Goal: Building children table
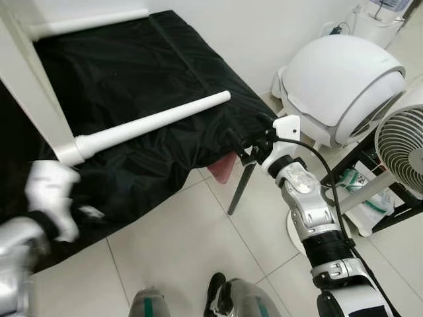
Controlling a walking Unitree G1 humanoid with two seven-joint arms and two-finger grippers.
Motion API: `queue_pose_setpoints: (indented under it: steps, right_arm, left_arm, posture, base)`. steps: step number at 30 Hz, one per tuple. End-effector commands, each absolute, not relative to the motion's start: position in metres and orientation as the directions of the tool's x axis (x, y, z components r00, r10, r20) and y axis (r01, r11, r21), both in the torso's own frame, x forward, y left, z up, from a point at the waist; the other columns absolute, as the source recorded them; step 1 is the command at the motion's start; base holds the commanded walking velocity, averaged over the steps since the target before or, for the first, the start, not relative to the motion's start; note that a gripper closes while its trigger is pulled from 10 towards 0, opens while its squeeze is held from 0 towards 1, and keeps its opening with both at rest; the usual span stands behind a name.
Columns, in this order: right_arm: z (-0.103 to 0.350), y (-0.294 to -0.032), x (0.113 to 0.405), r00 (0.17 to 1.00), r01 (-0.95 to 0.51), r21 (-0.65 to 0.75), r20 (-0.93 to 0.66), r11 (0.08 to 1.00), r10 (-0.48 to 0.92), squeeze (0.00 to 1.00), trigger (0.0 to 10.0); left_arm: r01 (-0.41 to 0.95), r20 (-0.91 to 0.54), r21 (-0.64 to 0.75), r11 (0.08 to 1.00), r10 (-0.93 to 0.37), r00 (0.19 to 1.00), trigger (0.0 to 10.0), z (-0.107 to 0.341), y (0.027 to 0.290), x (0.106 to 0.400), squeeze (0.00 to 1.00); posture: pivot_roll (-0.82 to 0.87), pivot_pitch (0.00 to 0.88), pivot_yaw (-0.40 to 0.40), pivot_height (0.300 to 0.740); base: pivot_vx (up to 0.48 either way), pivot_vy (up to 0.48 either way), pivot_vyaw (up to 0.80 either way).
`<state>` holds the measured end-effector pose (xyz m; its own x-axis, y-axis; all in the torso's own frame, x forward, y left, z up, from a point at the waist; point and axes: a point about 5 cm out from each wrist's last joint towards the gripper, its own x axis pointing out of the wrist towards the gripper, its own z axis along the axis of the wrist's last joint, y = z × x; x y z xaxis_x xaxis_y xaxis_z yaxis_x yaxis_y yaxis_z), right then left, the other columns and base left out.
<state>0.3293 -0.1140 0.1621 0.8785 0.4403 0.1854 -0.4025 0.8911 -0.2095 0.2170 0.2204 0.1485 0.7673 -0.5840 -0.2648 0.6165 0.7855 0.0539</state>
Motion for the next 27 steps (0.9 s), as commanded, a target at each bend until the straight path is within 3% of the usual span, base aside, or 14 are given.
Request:
queue_pose_setpoints:
  steps: [1, 2, 5, 11, 27]
  right_arm:
    - [0.158, -0.121, 0.332, 0.898, -0.368, -0.186, 0.184, 0.911, 0.4, 0.0, 10.0]
    - [0.155, -0.122, 0.333, 0.904, -0.357, -0.186, 0.18, 0.915, 0.389, 0.0, 10.0]
    - [0.151, -0.125, 0.333, 0.912, -0.341, -0.188, 0.17, 0.921, 0.373, 0.0, 10.0]
    - [0.144, -0.132, 0.331, 0.932, -0.299, -0.172, 0.157, 0.939, 0.326, 0.0, 10.0]
    - [0.136, -0.135, 0.333, 0.932, -0.301, -0.18, 0.154, 0.936, 0.329, 0.0, 10.0]
  left_arm:
    - [0.523, -0.223, 0.077, 0.849, -0.497, 0.839, 10.0, 0.146, 0.223, 0.232, 0.0]
    - [0.434, -0.182, 0.06, 0.899, -0.418, 0.89, 10.0, 0.144, 0.225, 0.244, 0.0]
    - [0.328, -0.156, 0.026, 0.944, -0.321, 0.934, 10.0, 0.138, 0.227, 0.258, 0.0]
    - [0.235, -0.145, 0.003, 0.972, -0.232, 0.962, 10.0, 0.128, 0.225, 0.271, 0.0]
    - [0.208, 0.012, 0.056, 0.976, -0.209, 0.978, 10.0, 0.156, 0.221, 0.271, 0.0]
  posture:
    - [0.11, 0.058, -0.069, 0.74]
    - [0.1, 0.054, -0.064, 0.74]
    - [0.09, 0.053, -0.059, 0.74]
    - [0.06, 0.047, -0.046, 0.74]
    - [0.08, 0.015, -0.048, 0.74]
  base:
    - [0.0, 0.0, 0.0]
    - [0.0, 0.0, 0.0]
    - [0.0, 0.0, 0.0]
    - [0.0, 0.0, 0.56]
    - [0.0, 0.0, 0.8]
